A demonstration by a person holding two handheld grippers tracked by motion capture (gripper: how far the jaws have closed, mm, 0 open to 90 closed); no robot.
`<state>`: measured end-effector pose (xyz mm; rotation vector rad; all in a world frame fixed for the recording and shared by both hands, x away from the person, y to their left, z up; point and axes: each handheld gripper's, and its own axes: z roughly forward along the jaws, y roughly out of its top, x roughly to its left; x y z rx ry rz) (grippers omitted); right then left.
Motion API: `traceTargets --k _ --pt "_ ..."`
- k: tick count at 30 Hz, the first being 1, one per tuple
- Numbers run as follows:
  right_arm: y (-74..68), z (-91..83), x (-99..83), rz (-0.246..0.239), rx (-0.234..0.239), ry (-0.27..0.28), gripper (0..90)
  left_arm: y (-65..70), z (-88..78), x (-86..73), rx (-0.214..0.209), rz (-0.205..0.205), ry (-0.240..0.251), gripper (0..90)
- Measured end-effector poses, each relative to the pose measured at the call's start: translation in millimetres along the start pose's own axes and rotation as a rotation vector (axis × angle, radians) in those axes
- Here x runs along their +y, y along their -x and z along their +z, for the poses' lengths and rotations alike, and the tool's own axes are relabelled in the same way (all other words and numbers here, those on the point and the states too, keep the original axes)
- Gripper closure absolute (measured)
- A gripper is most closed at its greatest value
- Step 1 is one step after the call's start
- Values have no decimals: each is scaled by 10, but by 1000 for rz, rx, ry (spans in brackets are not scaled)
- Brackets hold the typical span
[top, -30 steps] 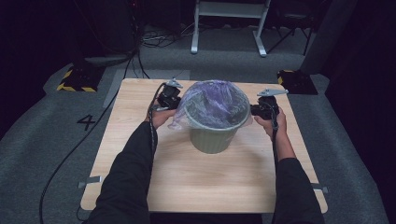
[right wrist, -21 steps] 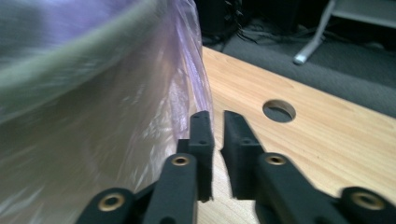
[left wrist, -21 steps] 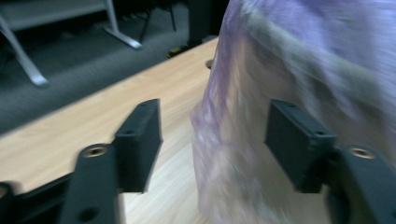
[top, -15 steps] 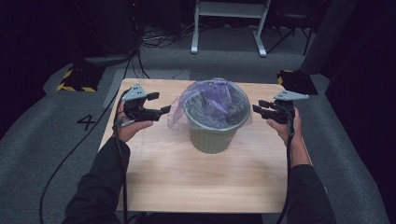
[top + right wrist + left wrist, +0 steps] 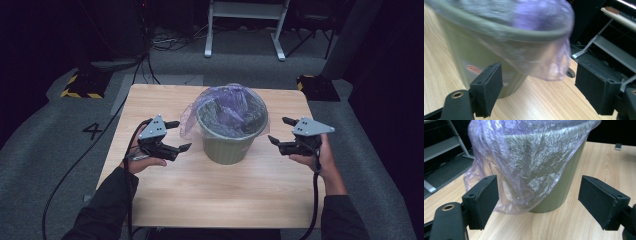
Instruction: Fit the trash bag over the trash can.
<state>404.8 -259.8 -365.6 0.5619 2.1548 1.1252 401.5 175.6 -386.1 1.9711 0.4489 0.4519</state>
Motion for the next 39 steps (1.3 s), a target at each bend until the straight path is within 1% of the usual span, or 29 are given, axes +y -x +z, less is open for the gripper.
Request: traceTargets --k 1,2,3,4,5,6,7,8,9,10,12,13,14,15,16,17,18,20,22,25,26,27,29,31,32,33,34,37,39 --pt "-47 16 10 -12 -7 4 218 12 42 3 6 7 -8 171" --pt "-85 38 19 -28 -20 -2 220 21 79 7 3 15 -14 188" --pt "-116 61 22 -38 -21 -3 240 29 115 15 16 30 -25 221" --pt "-140 86 23 -40 -33 -4 273 34 148 22 27 40 -33 256" --pt "-161 114 23 -47 -52 -11 295 32 173 28 29 41 -33 299" --pt "-176 141 22 -49 -60 -13 353 29 198 34 29 43 -33 367" --pt "-188 162 19 -49 -68 -13 454 27 224 41 41 42 -38 422" --pt "-201 179 15 -55 -71 -12 509 17 241 46 34 42 -41 476" --pt "-215 190 11 -61 -72 -7 587 12 253 46 30 49 -34 561" --pt "-224 196 5 -64 -73 1 686 9 266 46 36 55 -33 626" --pt "-241 206 -12 -56 -60 15 806 7 292 40 30 62 -39 758" --pt "-250 211 -24 -56 -63 22 866 11 303 36 31 71 -45 821" --pt "-261 215 -36 -53 -62 21 900 18 310 29 38 78 -48 878" --pt "-269 214 -47 -52 -48 20 900 26 317 21 39 83 -53 898" --pt "-277 210 -57 -50 -39 27 900 34 321 10 36 85 -56 899" --pt "-286 199 -64 -45 -39 27 900 43 321 -3 27 82 -51 900" --pt "-290 186 -71 -43 -37 30 900 54 323 -19 16 87 -56 900" --pt "-303 141 -94 -24 -27 46 900 75 329 -46 9 95 -60 900" --pt "-320 114 -121 -16 -18 44 900 101 343 -84 -1 105 -76 900" --pt "-379 97 -187 -20 1 32 900 129 365 -152 -14 109 -98 900" --pt "-402 102 -214 -22 6 26 900 132 372 -176 -13 108 -102 900" --pt "-423 110 -245 -25 13 19 900 135 384 -202 -22 101 -107 900" --pt "-451 144 -318 -13 29 3 900 136 413 -253 -23 107 -133 900" --pt "-462 175 -373 -1 34 -5 900 133 444 -307 -41 98 -152 900" --pt "-464 193 -402 7 41 -11 900 142 469 -335 -37 100 -163 900" --pt "-469 213 -429 10 46 -16 900 145 493 -361 -42 105 -175 900" --pt "-477 232 -451 12 53 -22 900 153 516 -391 -52 101 -184 900" --pt "-508 295 -508 7 65 -50 900 176 605 -490 -66 108 -231 900" --pt "-510 334 -543 16 80 -62 900 189 651 -544 -69 109 -256 900"
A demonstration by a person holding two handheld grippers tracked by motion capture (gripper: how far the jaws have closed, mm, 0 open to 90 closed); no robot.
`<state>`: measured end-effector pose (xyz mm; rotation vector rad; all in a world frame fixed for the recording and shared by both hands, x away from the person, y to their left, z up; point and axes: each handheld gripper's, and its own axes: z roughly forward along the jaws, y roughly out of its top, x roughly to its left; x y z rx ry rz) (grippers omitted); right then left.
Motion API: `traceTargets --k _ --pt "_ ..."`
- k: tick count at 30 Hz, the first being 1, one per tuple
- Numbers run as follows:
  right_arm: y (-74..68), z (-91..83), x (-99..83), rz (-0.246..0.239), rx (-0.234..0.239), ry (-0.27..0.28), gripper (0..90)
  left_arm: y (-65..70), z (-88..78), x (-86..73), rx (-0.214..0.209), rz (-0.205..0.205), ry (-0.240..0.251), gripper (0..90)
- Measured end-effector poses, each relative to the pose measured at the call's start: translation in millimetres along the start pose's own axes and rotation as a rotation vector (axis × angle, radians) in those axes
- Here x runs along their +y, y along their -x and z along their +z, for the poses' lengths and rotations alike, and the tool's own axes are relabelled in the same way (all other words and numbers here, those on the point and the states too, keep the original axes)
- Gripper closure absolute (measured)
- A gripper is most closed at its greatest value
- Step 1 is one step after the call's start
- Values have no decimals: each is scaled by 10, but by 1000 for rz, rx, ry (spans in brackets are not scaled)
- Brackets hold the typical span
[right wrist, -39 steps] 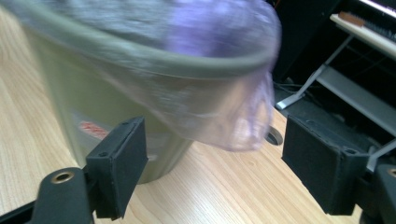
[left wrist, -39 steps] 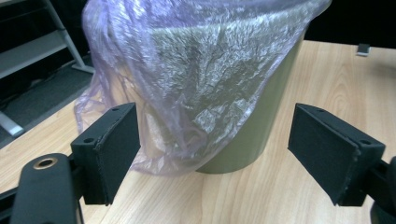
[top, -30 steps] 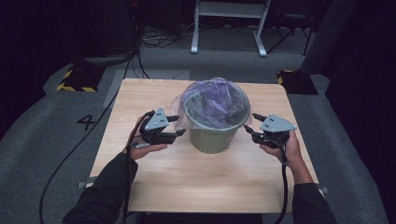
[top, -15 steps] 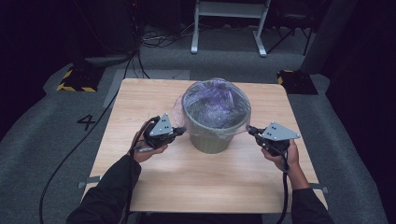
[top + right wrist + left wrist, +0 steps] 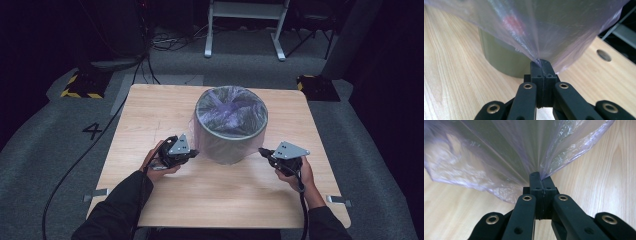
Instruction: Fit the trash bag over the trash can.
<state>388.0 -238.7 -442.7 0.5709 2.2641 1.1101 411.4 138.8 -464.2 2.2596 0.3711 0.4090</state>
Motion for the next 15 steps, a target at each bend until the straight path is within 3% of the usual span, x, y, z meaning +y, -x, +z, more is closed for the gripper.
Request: traceTargets --k 5,7,11,15 --pt "5 105 -79 25 59 -71 900 1 99 -55 -27 -16 -31 900" --pt "17 126 -105 50 81 -73 900 7 139 -76 -24 -15 -47 900" --pt "38 152 -136 72 98 -95 900 -6 182 -145 -20 -52 -51 878" --pt "79 205 -211 107 101 -135 900 -31 197 -231 -31 -120 -25 852"
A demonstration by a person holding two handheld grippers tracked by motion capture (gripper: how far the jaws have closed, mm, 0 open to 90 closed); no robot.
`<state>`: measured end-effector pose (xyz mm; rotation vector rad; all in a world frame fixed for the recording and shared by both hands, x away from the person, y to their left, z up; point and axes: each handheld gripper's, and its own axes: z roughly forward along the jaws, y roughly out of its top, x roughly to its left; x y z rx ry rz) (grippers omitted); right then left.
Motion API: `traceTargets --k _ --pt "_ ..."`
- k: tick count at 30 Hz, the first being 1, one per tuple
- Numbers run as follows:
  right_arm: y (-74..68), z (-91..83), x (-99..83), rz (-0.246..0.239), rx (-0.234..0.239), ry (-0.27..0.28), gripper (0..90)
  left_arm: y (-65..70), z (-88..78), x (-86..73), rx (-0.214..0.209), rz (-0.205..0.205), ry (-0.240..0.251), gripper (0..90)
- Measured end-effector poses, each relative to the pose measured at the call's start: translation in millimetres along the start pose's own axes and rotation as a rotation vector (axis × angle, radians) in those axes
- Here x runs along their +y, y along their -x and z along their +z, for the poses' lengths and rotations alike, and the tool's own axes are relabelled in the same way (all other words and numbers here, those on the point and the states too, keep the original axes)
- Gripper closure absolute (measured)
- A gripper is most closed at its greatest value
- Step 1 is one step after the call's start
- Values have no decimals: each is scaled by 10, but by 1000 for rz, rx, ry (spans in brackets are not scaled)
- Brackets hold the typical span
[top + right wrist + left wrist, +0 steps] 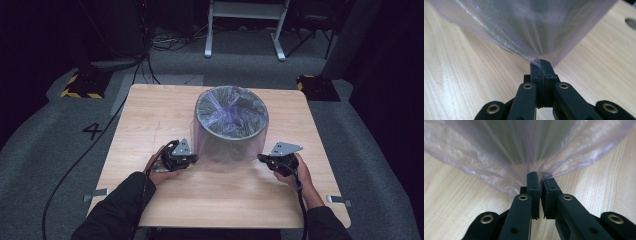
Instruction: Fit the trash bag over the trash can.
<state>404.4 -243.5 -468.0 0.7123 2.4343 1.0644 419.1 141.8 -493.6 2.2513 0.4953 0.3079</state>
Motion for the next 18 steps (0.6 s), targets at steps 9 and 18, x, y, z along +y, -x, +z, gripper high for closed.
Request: traceTargets --k 9,18 --pt "71 45 -107 78 34 -3 900 -10 -92 -106 -14 -98 52 388" --pt "135 -122 -188 140 52 48 439 76 -359 -190 14 -162 120 155"
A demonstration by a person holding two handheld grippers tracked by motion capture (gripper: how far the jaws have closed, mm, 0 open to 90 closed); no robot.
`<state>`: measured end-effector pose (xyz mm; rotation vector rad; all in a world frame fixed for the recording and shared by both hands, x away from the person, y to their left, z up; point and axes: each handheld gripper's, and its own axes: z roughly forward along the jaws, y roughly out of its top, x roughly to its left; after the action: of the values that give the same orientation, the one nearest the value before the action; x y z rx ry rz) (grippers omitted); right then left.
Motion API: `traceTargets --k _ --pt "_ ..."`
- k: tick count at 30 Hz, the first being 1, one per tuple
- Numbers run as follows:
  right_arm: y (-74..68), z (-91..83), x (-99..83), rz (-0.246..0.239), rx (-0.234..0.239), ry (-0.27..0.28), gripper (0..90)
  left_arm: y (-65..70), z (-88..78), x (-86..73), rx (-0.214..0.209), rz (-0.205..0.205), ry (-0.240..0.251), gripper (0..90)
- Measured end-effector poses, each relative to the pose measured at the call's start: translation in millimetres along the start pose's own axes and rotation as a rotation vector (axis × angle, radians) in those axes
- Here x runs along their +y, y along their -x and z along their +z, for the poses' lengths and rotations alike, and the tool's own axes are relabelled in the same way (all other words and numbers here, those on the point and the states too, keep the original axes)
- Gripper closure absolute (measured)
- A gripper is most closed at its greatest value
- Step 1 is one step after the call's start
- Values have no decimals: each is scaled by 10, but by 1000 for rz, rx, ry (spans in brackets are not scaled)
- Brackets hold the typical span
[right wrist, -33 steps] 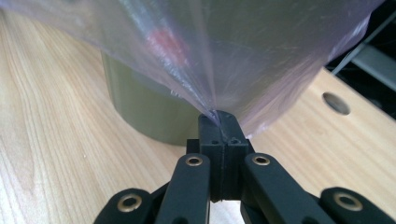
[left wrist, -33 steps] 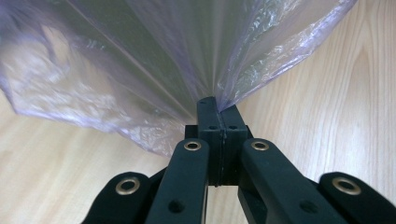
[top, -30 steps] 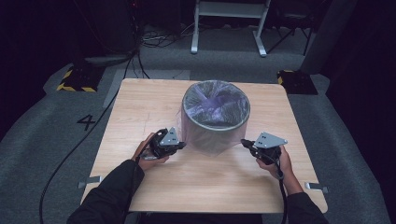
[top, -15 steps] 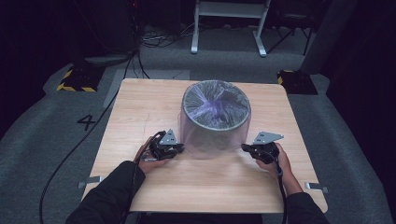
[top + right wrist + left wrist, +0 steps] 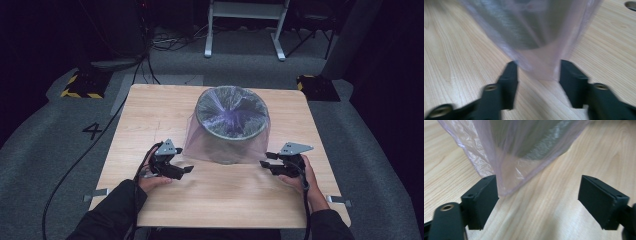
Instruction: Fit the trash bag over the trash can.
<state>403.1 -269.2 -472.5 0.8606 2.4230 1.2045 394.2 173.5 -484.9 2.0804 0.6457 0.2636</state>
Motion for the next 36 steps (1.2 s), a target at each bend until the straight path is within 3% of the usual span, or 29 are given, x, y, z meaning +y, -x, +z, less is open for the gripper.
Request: traceTargets --k 4,6,10,13,21,24,27,29,31,36 --pt "23 -126 8 17 -9 37 323 63 -104 7 47 5 49 155" --pt "16 -201 30 14 -16 61 294 75 -133 13 60 15 43 155" --pt "3 -377 127 21 -24 122 260 65 -106 -66 70 23 -32 156" --pt "-9 -528 264 17 -34 186 260 48 -79 -139 54 16 -95 157" --pt "-36 -818 816 -32 -78 295 263 81 -82 -239 42 16 -118 156" --pt "-26 -850 1006 -43 -81 315 247 98 -58 -264 38 18 -141 157" --pt "-14 -849 1183 -48 -70 337 234 105 -67 -265 32 20 -129 156" --pt "-8 -824 1305 -56 -70 342 242 106 -48 -261 43 18 -153 156" --pt "3 -779 1421 -63 -72 331 250 118 -30 -258 48 29 -181 152" --pt "10 -603 1646 -83 -58 287 265 117 -28 -260 46 24 -181 150"
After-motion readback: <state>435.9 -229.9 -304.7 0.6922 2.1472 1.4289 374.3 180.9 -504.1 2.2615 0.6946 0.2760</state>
